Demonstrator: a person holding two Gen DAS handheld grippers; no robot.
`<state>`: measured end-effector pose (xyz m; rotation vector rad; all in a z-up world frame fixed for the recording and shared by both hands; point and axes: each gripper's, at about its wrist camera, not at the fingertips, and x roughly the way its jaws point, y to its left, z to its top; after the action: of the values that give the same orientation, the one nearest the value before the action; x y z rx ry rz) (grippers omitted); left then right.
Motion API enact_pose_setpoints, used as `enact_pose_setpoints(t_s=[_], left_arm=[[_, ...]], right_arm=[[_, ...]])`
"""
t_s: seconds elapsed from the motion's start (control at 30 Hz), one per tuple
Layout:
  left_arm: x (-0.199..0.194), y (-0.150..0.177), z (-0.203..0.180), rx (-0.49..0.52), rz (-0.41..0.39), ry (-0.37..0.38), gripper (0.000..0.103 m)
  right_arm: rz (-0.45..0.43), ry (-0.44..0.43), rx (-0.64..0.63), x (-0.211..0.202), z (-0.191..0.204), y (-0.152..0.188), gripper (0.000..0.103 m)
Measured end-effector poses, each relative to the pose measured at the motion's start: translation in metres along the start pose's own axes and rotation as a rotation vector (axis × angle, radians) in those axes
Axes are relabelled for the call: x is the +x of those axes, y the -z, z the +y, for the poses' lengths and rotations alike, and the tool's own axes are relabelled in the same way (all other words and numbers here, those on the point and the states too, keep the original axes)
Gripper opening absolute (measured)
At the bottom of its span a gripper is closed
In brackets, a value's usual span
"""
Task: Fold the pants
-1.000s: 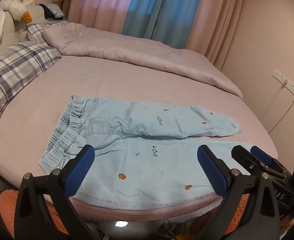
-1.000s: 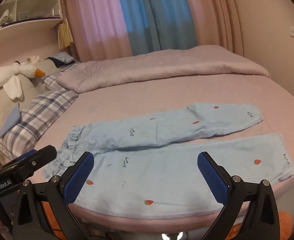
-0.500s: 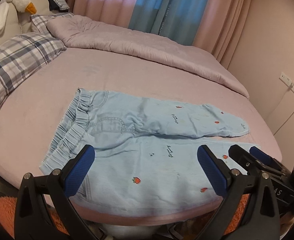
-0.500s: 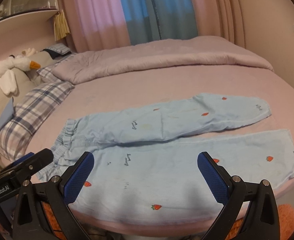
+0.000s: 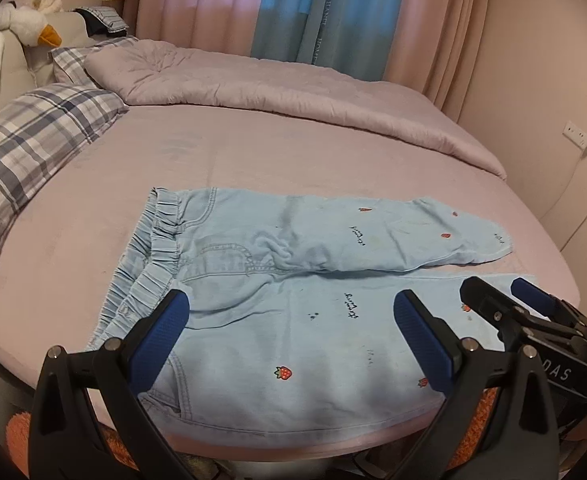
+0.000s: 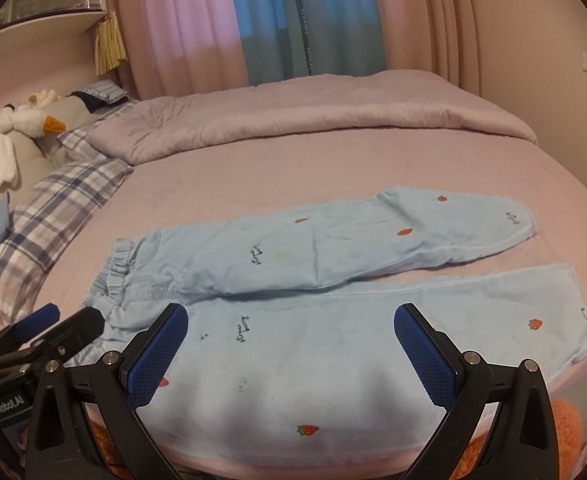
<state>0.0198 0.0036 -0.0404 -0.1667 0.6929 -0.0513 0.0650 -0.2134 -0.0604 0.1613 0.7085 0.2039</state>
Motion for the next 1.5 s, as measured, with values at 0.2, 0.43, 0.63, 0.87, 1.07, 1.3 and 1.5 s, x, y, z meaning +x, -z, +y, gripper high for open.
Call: enact_pose_setpoints(t_s=[0.2,0.43,0.63,0.87,1.07,1.3,1.5], left_arm=[[0.003,0.003,-0.008,-0.021,0.025,0.012,0.102],[0.005,0.005,-0.026,0.025,0.034,0.024,0.102],[0.006,0.008,-0.032,0.024,0.046,0.032,0.102],[0.006,0.01,-0.032,0.016,0.058,0.041,0.102],[0.012,0.013,-0.026,0.001,0.067,0.017,0.102],[0.017,0.013,-0.017,-0.035,0.087,0.055,0.101],[0.023,0.011,-0.015,-0.051,0.098,0.067,0.101]], right_arm=[[0.024,-0.015,0.004,-0.002,-0.008,0.006,0.102],[0.014,0.014,0.031,-0.01,-0.026,0.01,0.102],[0.019,0.037,0.035,-0.015,-0.034,0.014,0.102],[0.021,0.043,0.019,-0.015,-0.038,0.016,0.102],[0.029,0.04,0.008,-0.012,-0.038,0.017,0.102],[0.044,0.047,0.004,-0.007,-0.038,0.017,0.102],[0.047,0.049,0.005,-0.005,-0.039,0.017,0.102]])
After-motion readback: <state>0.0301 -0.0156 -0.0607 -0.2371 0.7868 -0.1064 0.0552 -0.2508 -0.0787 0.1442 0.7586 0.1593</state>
